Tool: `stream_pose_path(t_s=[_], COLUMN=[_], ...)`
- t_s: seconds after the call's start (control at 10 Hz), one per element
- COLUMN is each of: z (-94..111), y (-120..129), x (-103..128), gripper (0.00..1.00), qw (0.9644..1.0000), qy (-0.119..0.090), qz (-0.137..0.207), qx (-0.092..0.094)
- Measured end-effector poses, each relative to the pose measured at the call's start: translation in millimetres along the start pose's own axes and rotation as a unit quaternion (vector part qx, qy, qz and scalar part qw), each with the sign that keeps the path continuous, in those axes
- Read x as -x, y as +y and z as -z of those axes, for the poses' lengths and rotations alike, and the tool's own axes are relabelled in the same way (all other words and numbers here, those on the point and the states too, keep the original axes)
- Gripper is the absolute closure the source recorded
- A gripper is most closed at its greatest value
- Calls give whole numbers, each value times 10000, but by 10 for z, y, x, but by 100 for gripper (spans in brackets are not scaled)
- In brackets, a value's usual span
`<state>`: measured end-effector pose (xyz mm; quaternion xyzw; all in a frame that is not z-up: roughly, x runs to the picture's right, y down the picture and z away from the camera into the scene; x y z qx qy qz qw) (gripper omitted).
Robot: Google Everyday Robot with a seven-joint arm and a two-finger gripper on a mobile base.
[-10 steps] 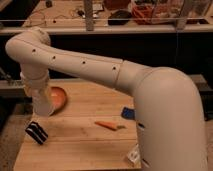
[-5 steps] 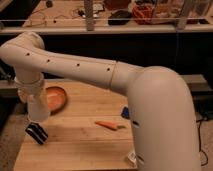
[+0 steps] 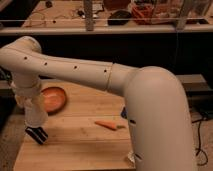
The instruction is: Place the ceramic cup over the eraser
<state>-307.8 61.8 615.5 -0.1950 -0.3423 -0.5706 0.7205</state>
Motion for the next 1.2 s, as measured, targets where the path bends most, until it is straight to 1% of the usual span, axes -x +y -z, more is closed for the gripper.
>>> stream_pose_path(t_s=[0.2, 0.7, 1.2], z=[-92, -261, -394], y=[-36, -7, 42], x=[48, 65, 71], gripper=[99, 99, 99], qw=[9999, 9998, 9997], qy=[-70, -160, -200], qz=[96, 143, 160], qx=[19, 23, 6])
